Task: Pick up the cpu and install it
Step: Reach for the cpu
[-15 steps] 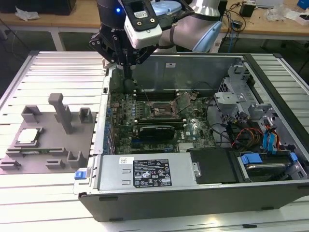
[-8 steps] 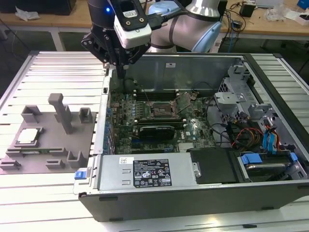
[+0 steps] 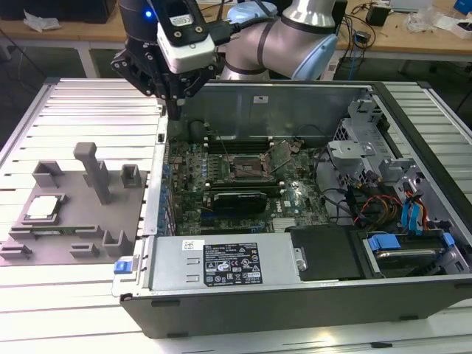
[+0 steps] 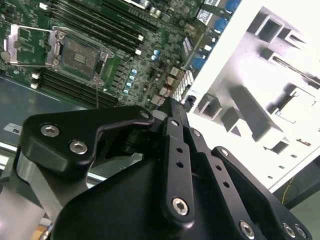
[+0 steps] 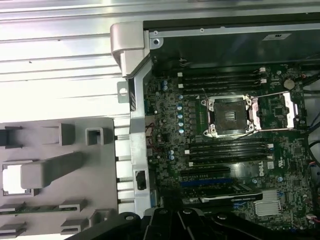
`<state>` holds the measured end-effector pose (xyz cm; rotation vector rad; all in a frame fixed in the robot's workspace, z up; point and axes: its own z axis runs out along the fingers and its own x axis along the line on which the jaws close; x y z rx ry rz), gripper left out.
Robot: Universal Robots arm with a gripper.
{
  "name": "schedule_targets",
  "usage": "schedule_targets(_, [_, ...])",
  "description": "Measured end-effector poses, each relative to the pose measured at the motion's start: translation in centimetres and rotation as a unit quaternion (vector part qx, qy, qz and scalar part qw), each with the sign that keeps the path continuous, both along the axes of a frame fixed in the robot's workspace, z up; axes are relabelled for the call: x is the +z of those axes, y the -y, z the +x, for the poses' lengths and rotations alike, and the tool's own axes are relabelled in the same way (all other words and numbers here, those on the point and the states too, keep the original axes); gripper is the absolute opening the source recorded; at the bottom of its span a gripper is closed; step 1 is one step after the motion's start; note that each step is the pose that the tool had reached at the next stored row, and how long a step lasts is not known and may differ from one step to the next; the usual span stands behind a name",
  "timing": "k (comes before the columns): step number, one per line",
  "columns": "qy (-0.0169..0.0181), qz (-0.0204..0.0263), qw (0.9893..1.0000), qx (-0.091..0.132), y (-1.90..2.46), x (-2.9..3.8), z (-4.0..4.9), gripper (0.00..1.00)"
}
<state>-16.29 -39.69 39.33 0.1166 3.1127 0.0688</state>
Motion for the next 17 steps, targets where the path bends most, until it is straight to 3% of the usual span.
schedule_targets(17, [0.0005, 0.0000, 1.0000, 0.000, -0.33, -0.01, -4.31, 0.11])
